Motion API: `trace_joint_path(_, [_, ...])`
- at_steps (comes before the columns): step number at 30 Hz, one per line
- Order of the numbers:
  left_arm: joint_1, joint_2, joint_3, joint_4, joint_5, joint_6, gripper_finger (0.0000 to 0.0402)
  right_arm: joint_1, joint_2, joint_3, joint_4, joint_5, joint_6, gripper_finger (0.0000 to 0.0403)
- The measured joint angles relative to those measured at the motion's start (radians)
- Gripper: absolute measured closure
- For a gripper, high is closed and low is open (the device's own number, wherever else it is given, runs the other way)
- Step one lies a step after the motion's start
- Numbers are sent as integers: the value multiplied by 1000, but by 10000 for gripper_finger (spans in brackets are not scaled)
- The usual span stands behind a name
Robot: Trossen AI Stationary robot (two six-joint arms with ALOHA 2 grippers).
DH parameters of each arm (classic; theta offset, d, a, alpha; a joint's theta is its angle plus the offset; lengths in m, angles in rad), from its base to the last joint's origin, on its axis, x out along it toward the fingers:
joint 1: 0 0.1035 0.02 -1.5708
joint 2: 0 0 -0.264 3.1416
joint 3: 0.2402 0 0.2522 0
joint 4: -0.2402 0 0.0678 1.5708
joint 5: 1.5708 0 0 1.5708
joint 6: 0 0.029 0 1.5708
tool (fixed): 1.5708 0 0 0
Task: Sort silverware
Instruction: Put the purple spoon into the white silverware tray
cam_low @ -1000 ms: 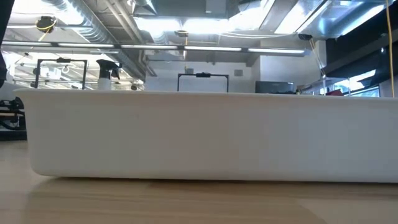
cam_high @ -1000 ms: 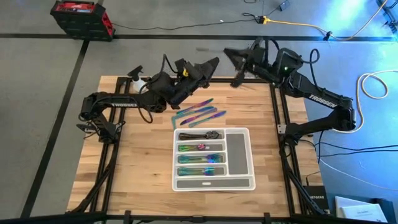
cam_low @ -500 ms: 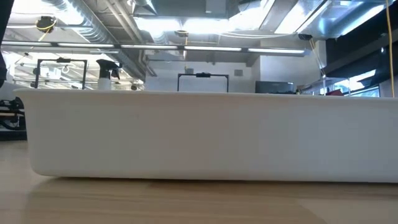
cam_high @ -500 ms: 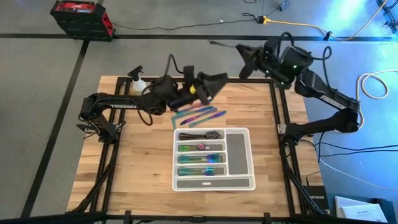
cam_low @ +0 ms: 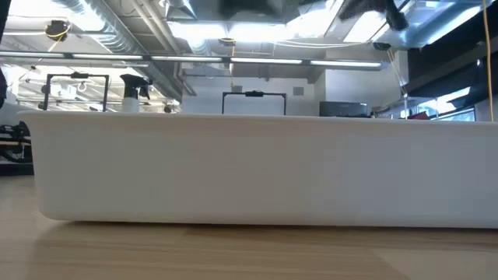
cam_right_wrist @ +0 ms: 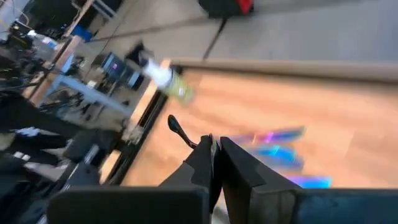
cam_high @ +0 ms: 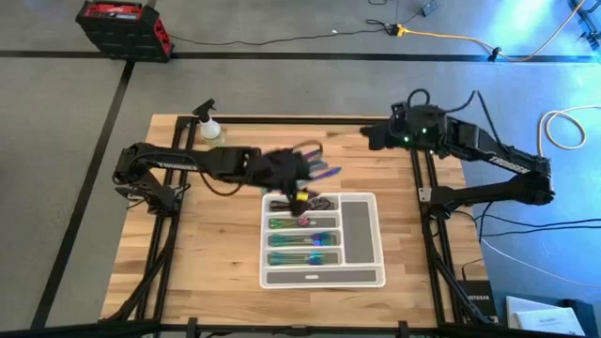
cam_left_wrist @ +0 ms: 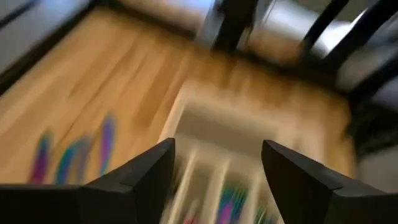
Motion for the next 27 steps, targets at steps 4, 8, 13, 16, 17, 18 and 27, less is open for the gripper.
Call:
trace_joint_path(4, [-68,-4,-1,-304,-152,-3,174,83,-25,-216,150,-185,181,402])
trace_joint_path(8, [-125,-8,-18,-536,-280,-105,174,192,3,-408,355,-201,365,402])
trace_joint_path(13, [-198,-77,-166,-601,-408,-337,181,301,65,-475,421,-90,481,402])
trace_joint_path(16, [-220,-152,-321,-506,-369,-436,194,346,114,-453,416,-54,500,402])
trace_joint_path(17, [-226,-178,-381,-461,-339,-458,198,361,136,-442,415,-41,520,402])
trace_joint_path(18, [-230,-205,-438,-414,-307,-473,203,377,158,-430,414,-30,536,402])
trace_joint_path(27, [-207,-415,-794,-136,-216,-477,228,458,451,-239,388,3,659,403])
